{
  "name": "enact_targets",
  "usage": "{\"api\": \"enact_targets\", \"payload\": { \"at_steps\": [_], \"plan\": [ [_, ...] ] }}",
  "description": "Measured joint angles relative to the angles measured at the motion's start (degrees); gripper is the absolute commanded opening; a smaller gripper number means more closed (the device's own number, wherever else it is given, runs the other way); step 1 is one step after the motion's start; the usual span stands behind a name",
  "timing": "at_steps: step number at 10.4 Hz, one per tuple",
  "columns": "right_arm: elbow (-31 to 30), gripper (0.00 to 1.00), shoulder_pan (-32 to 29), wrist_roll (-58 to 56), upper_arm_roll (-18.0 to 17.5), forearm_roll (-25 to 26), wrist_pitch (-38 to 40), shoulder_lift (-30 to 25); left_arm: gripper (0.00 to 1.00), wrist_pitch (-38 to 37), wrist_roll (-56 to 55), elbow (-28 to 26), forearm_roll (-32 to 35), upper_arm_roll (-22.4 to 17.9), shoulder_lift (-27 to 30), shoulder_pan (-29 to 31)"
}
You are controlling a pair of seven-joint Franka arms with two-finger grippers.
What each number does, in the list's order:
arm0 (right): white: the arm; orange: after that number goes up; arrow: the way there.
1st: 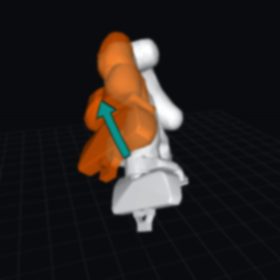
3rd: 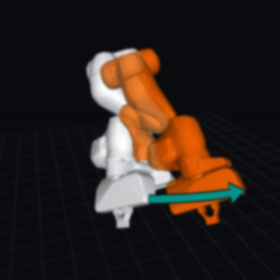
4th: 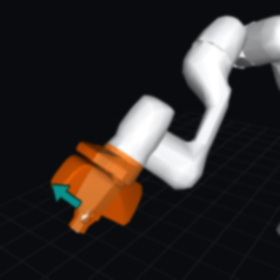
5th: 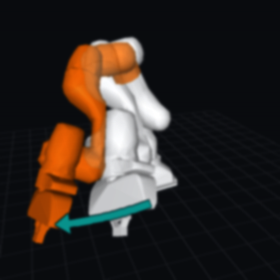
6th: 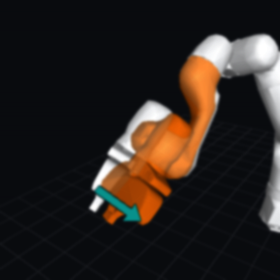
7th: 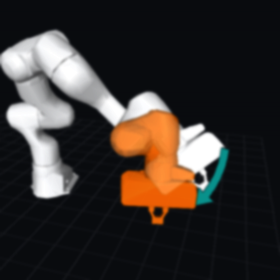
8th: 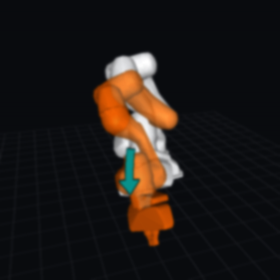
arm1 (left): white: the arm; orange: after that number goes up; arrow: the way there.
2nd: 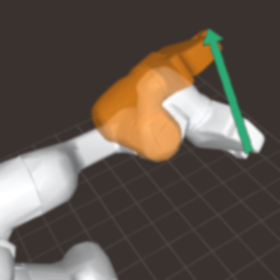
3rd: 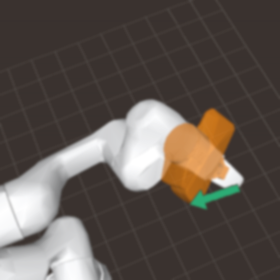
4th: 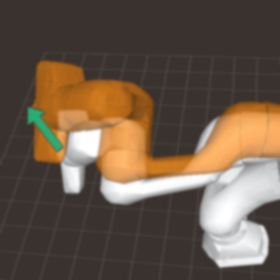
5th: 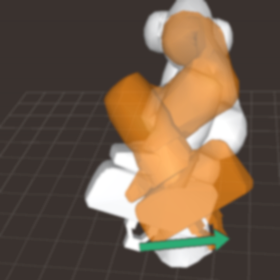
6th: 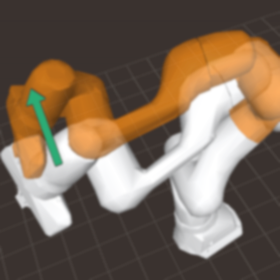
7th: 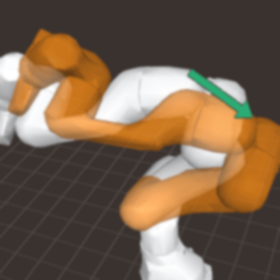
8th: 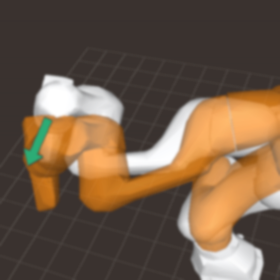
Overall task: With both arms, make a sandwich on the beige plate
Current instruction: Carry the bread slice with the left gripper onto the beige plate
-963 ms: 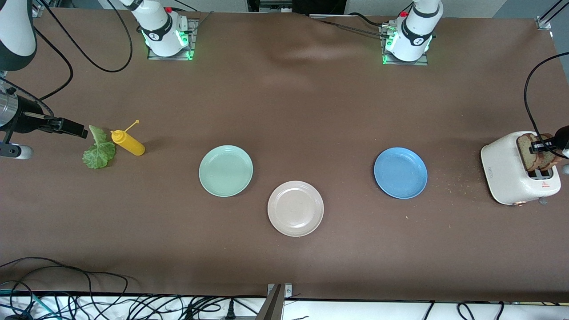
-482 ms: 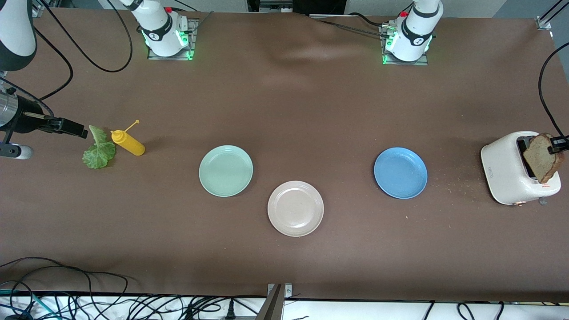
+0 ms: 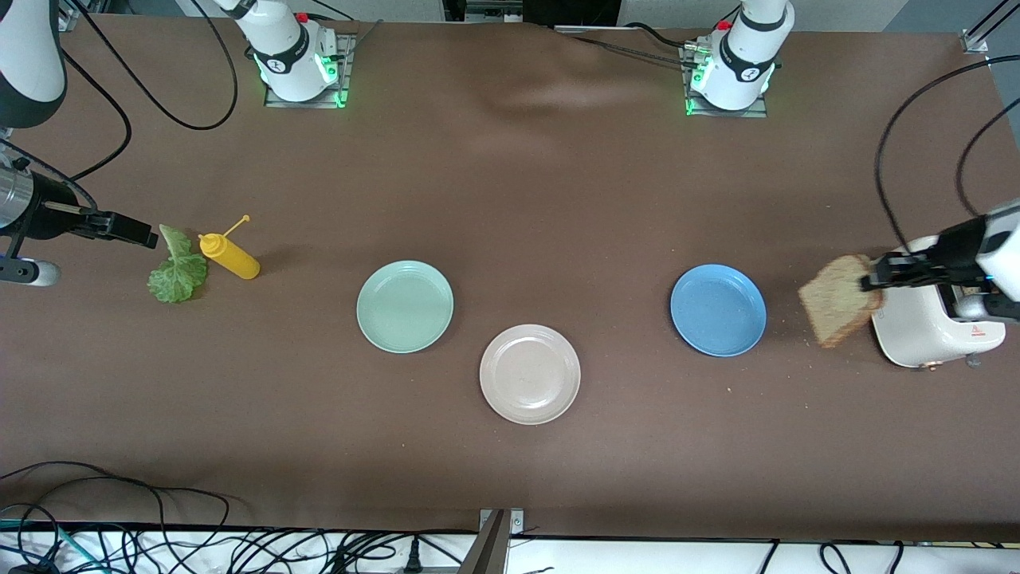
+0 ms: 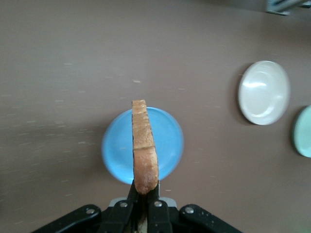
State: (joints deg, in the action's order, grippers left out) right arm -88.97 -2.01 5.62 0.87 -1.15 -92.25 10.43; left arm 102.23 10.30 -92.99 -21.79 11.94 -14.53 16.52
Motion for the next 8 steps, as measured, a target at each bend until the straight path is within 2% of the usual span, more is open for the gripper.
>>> {"api": "enact_targets", "payload": {
  "at_steps": [3, 5, 8],
  "plan": [
    [0.0, 1.00, -0.1, 0.0, 0.0, 0.0, 0.0, 0.3, 0.00, 0.1, 0.3, 0.5, -17.4, 1.9, -7.0, -4.2],
    [0.0, 1.00, -0.2, 0.0, 0.1, 0.0, 0.0, 0.6, 0.00, 0.7, 1.0, 4.0, -26.7, 2.1, -14.4, -9.4],
    [0.0, 1.00, -0.2, 0.0, 0.1, 0.0, -0.1, 1.1, 0.00, 12.6, 1.0, 9.0, -34.2, 2.4, -21.9, -18.3]
  ]
}}
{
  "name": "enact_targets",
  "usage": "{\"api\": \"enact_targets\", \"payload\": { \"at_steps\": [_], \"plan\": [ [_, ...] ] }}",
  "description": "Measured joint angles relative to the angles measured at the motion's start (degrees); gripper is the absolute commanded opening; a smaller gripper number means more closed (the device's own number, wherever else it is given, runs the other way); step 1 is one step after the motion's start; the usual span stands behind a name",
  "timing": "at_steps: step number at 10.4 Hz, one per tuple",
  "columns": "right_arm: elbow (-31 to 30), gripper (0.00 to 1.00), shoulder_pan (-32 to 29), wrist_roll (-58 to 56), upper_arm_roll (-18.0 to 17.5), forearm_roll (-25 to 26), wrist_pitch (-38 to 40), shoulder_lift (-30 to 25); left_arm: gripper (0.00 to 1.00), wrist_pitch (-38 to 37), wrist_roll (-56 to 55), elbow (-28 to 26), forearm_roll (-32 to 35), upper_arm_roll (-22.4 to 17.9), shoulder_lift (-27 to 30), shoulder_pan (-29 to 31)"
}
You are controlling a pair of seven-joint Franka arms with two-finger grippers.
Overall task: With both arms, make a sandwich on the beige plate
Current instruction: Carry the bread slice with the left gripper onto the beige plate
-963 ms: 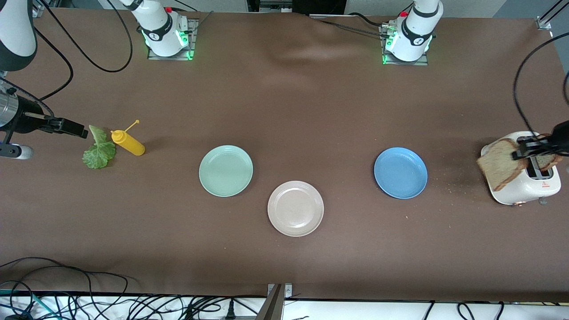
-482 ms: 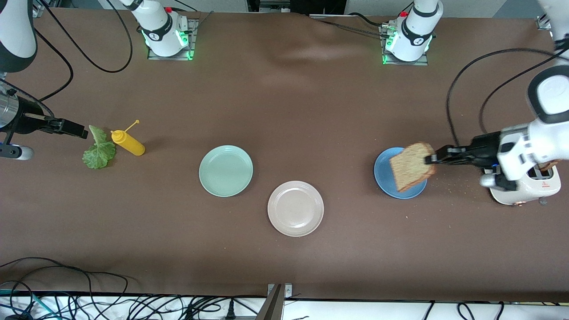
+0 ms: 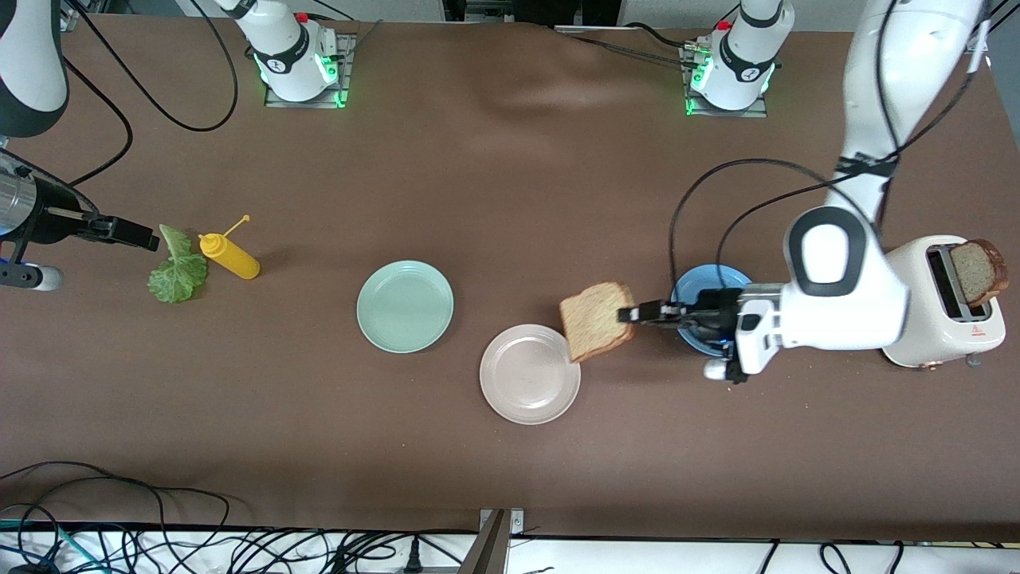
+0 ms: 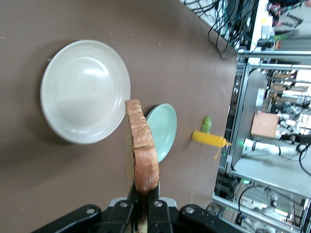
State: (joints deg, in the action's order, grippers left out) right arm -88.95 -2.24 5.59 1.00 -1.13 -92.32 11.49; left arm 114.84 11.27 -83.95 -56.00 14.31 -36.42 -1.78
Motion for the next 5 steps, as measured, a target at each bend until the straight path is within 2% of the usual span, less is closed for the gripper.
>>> {"api": "enact_targets", "payload": {
  "at_steps": [2, 5],
  "plan": [
    [0.0, 1.00, 0.0, 0.0, 0.0, 0.0, -0.3, 0.8, 0.00, 10.4, -0.1, 1.4, -3.5, 0.0, -3.3, -4.9],
    [0.0, 1.00, 0.0, 0.0, 0.0, 0.0, -1.1, 1.5, 0.00, 19.8, -0.2, 7.3, -6.1, 0.0, -10.2, -9.7]
  ]
}}
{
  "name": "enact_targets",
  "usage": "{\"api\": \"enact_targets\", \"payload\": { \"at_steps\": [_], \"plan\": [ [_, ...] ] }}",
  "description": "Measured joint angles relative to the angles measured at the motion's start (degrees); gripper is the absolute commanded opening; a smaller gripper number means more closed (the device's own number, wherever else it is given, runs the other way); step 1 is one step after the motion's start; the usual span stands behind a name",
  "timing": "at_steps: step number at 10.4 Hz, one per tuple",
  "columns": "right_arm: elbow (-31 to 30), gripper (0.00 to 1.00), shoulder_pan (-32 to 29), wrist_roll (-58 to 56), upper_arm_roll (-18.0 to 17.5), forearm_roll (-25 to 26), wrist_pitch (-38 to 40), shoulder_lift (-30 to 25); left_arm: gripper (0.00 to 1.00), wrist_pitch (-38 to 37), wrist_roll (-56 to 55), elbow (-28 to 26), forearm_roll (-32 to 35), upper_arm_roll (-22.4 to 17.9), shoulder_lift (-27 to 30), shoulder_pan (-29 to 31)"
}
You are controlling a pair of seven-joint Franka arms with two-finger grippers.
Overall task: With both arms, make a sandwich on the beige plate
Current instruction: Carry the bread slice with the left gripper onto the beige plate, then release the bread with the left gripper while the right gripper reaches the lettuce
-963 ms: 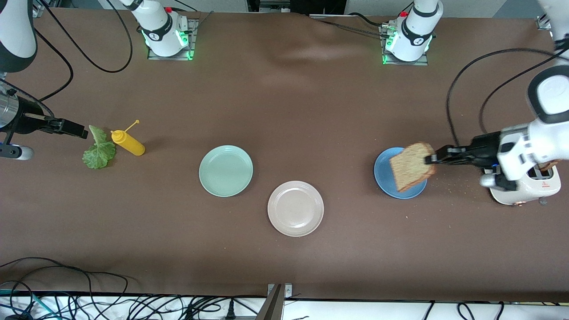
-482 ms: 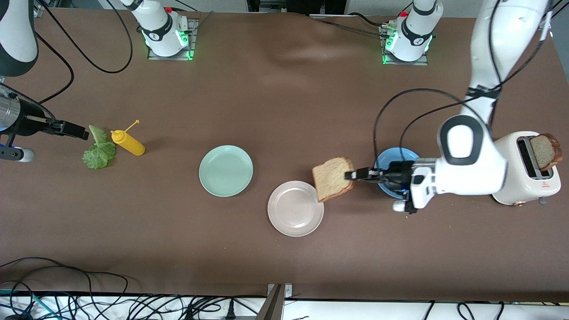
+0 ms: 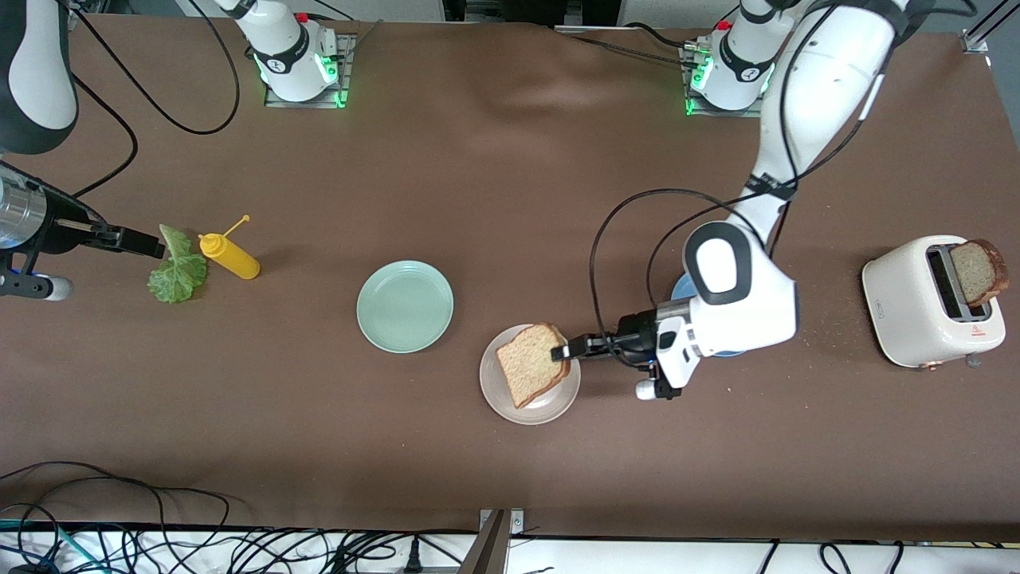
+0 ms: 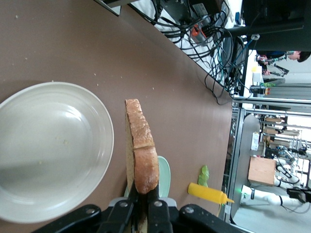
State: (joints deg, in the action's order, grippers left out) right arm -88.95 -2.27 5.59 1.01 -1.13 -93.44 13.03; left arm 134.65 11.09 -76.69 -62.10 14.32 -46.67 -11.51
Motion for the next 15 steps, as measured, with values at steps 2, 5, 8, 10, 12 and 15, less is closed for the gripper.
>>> {"api": "enact_targets", "payload": {
  "at_steps": [2, 5, 8, 10, 12, 15],
  "plan": [
    [0.0, 1.00, 0.0, 0.0, 0.0, 0.0, 0.0, 0.4, 0.00, 2.2, -0.1, 2.2, 0.0, 0.0, -3.7, -1.3],
    [0.0, 1.00, 0.0, 0.0, 0.0, 0.0, -0.1, 1.1, 0.00, 3.5, -0.1, 2.7, 0.0, -0.1, -5.7, -2.6],
    [0.0, 1.00, 0.0, 0.0, 0.0, 0.0, -0.1, 1.5, 0.00, 3.8, 0.2, 2.7, 0.9, -0.5, -6.5, -3.4],
    [0.0, 1.00, 0.0, 0.0, 0.0, 0.0, -0.1, 1.7, 0.78, 3.8, 0.3, 2.7, 3.7, -1.2, -6.7, -3.5],
    [0.0, 1.00, 0.0, 0.0, 0.0, 0.0, -0.2, 1.8, 1.00, 3.8, 0.5, 2.7, 4.2, -2.1, -6.8, -3.5],
    [0.0, 1.00, -0.8, -0.4, 0.1, 1.0, -0.5, 2.8, 1.00, 3.8, 0.5, 2.7, 5.2, -3.5, -6.8, -3.5]
  ]
}}
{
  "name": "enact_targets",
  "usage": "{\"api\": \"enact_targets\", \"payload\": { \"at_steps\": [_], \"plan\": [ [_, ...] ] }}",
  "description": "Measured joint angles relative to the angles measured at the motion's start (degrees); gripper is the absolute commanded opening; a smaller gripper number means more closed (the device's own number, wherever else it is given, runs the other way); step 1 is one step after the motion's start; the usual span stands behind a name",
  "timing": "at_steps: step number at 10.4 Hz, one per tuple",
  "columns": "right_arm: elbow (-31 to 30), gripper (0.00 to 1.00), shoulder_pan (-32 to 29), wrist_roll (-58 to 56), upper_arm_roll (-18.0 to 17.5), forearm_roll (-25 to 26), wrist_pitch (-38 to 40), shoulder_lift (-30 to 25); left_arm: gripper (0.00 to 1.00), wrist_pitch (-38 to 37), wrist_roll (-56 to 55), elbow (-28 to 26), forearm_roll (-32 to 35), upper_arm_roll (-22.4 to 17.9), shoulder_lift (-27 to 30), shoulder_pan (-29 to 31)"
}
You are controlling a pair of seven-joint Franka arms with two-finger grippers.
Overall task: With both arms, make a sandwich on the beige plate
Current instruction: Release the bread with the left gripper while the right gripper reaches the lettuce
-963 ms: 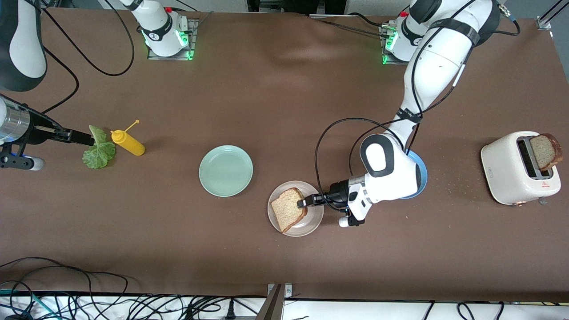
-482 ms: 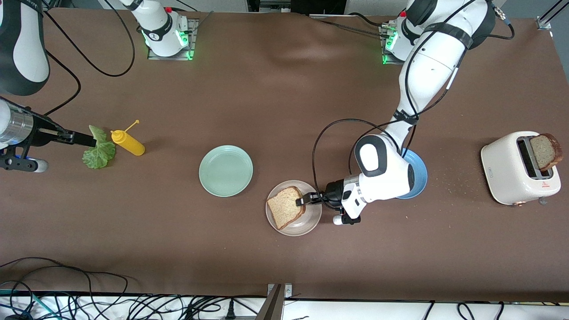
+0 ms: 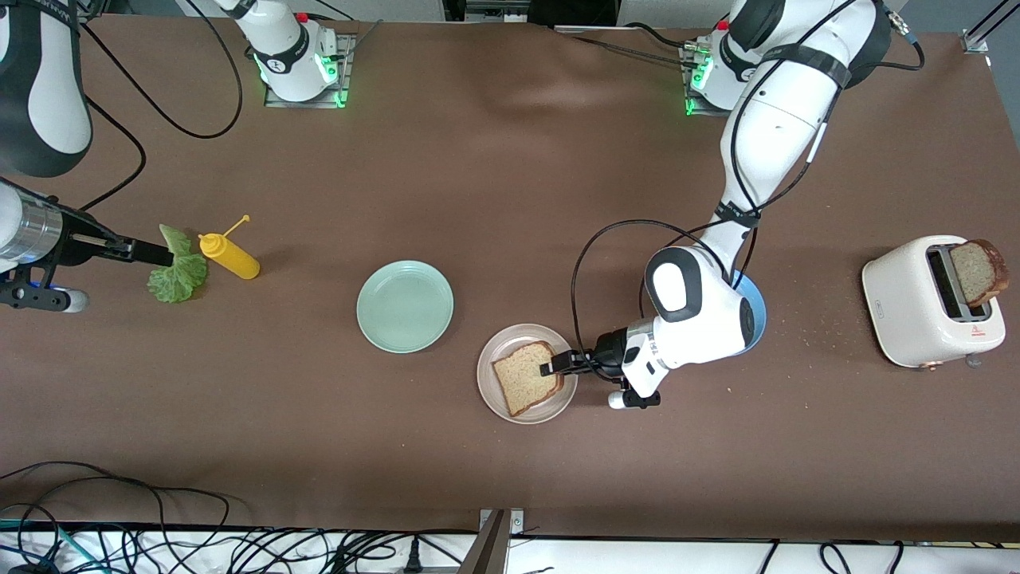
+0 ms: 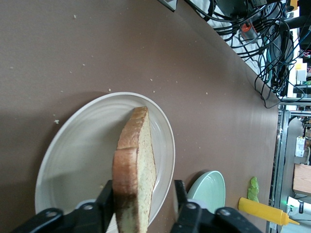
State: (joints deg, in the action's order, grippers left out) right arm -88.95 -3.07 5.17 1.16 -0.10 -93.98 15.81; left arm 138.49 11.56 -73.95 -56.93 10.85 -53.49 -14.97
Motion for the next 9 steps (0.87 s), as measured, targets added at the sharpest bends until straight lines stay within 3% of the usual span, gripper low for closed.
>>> {"api": "enact_targets", "payload": {
  "at_steps": [2, 6, 9],
  "plan": [
    [0.0, 1.00, -2.0, -3.3, 0.3, 2.7, -1.2, 1.5, 1.00, 0.0, 0.0, 0.0, 0.8, -1.1, 0.0, 0.0],
    [-1.3, 1.00, -8.6, -12.3, 0.5, 3.7, -6.2, 7.7, 1.00, -0.6, -3.9, 0.1, 9.1, -3.6, 1.9, 0.4],
    [-7.7, 1.00, -9.1, -14.5, 1.1, 5.6, -11.9, 8.8, 1.00, -8.9, -13.3, 0.1, 19.8, -8.1, 7.1, 1.4]
  ]
}}
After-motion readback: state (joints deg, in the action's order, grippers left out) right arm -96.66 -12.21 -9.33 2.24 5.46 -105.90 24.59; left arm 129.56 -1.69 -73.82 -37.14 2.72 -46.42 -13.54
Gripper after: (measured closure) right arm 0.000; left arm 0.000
